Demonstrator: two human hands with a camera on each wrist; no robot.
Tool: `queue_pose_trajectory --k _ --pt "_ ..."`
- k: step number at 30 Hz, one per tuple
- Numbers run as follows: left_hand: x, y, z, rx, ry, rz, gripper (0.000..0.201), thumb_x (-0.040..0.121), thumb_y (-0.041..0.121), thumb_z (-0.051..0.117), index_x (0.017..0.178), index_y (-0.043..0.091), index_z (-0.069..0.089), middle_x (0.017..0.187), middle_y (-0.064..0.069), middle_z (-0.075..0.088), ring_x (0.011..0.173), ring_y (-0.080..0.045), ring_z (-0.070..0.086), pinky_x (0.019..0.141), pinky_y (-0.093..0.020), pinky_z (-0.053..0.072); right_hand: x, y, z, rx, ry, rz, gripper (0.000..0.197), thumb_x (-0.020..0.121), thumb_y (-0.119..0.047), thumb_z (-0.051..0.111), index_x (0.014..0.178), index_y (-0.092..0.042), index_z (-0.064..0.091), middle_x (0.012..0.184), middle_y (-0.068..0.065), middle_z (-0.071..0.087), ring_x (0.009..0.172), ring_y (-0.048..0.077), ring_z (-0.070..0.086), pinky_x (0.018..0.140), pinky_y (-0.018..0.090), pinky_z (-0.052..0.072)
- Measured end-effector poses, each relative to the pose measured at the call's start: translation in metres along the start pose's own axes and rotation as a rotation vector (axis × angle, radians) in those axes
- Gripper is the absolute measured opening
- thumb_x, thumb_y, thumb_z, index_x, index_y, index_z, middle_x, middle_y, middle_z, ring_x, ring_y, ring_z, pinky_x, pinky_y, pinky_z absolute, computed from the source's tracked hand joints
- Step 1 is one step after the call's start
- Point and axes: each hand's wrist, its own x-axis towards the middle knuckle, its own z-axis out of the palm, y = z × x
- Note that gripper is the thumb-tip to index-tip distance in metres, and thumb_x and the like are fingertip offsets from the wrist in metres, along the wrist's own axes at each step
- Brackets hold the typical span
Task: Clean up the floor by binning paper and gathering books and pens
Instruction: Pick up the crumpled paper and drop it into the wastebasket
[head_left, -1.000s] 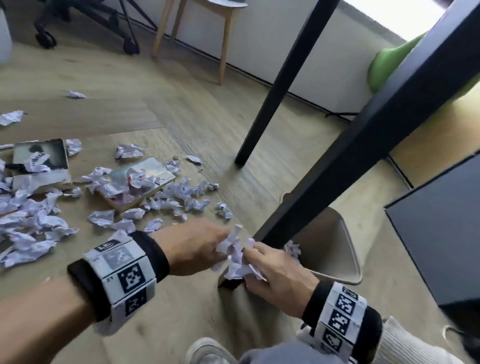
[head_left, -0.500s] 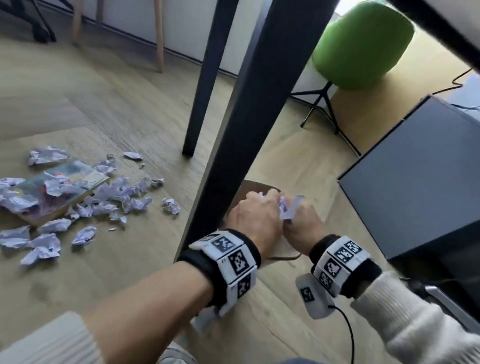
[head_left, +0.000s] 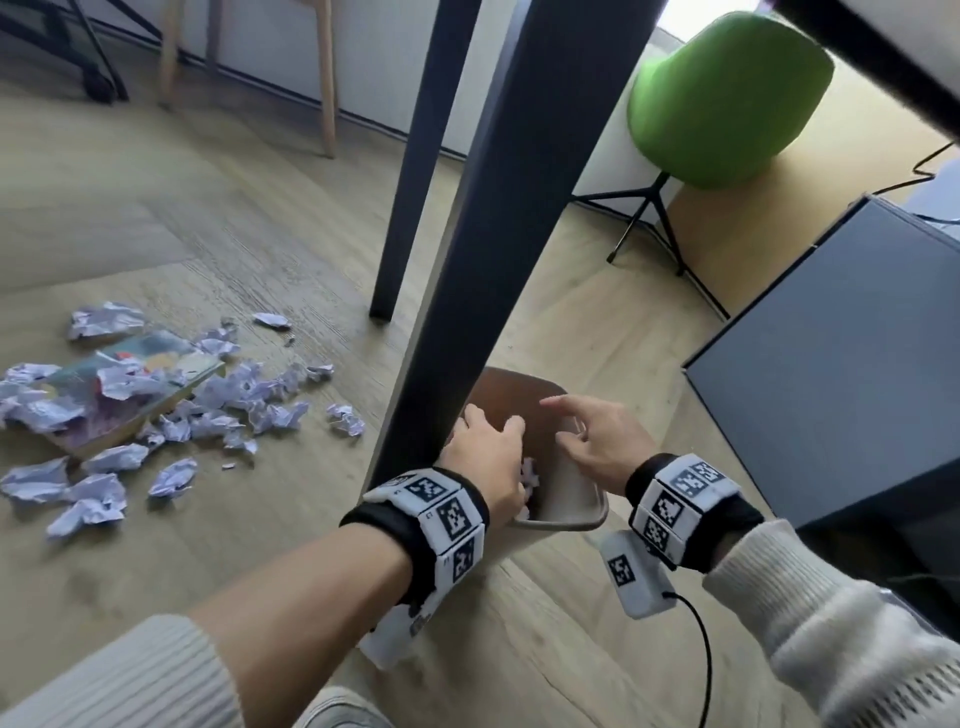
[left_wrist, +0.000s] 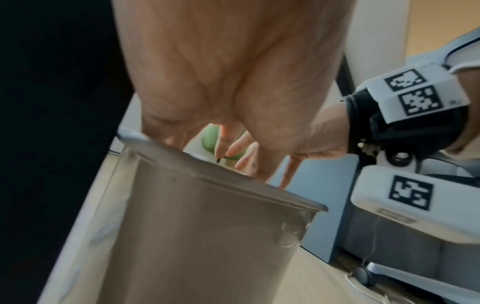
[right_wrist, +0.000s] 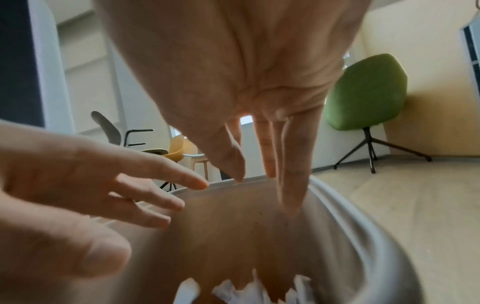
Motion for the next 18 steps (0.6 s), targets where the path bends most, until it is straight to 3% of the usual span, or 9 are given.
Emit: queue_pose_trajectory --k 2,4,7,9,11,15,18 --pt "-0.015 -0.002 -0.003 -0.031 0.082 0.100 0.031 0.089 0.023 0.052 0.117 0.012 0.044 0.120 -0.013 0.040 0.106 -0.034 0.054 0.089 -0.042 0.048 -0.013 -0.011 -0.004 -0.007 0.108 -0.075 0.022 0.086 -0.016 0.058 0.104 -0.024 0.069 0.090 -0.007 0.069 0.070 0.005 0.054 0.079 0.035 0.054" --pt "-0.038 -0.014 -0.004 -0.037 0.116 0.241 0.025 0.090 0.022 0.049 0.113 0.012 0.047 0.119 -0.009 0.045 0.103 -0.031 0.056 0.088 -0.042 0.049 -0.028 -0.027 0.000 -0.004 0.155 -0.175 0.008 0.085 -0.022 0.061 0.084 -0.024 0.068 0.074 -0.011 0.067 0.064 0.005 0.057 0.069 0.033 0.053" --pt "-0.074 -0.052 -0.007 -0.006 0.109 0.438 0.027 0.089 0.022 0.046 0.115 0.016 0.052 0.118 -0.003 0.050 0.099 -0.022 0.055 0.086 -0.037 0.048 -0.056 -0.060 0.015 0.001 0.072 -0.263 0.024 0.082 -0.042 0.060 0.066 -0.025 0.055 0.055 -0.012 0.053 0.054 0.007 0.050 0.055 0.027 0.045" --pt "-0.097 -0.089 -0.017 0.099 0.150 0.494 0.026 0.083 0.021 0.041 0.102 0.019 0.059 0.105 0.001 0.056 0.087 -0.017 0.056 0.076 -0.031 0.050 -0.068 -0.087 0.032 0.014 0.001 -0.315 0.034 0.079 -0.053 0.056 0.058 -0.029 0.046 0.049 -0.014 0.044 0.049 0.006 0.044 0.050 0.018 0.037" --pt "-0.113 -0.127 -0.030 0.191 0.176 0.386 0.031 0.077 0.020 0.035 0.091 0.021 0.063 0.093 0.003 0.060 0.075 -0.017 0.058 0.067 -0.028 0.047 -0.070 -0.116 0.051 0.010 -0.069 -0.369 0.033 0.080 -0.053 0.055 0.057 -0.032 0.046 0.049 -0.016 0.044 0.050 0.002 0.045 0.052 0.012 0.033" --pt "-0.127 -0.200 -0.058 0.423 -0.010 -0.072 0.026 0.089 0.018 0.043 0.112 0.020 0.055 0.116 -0.002 0.053 0.110 -0.024 0.052 0.092 -0.039 0.038 -0.062 -0.182 0.085 -0.005 -0.236 -0.454 0.024 0.087 -0.048 0.054 0.085 -0.025 0.061 0.071 -0.015 0.058 0.066 0.002 0.053 0.066 0.022 0.047" --pt "-0.135 -0.244 -0.080 0.532 -0.158 -0.298 0.018 0.090 0.015 0.048 0.106 0.013 0.056 0.120 -0.009 0.058 0.116 -0.029 0.053 0.096 -0.046 0.039 -0.041 -0.233 0.114 -0.076 -0.297 -0.503 0.024 0.089 -0.046 0.051 0.103 -0.028 0.057 0.093 -0.011 0.061 0.085 0.010 0.054 0.079 0.030 0.048"
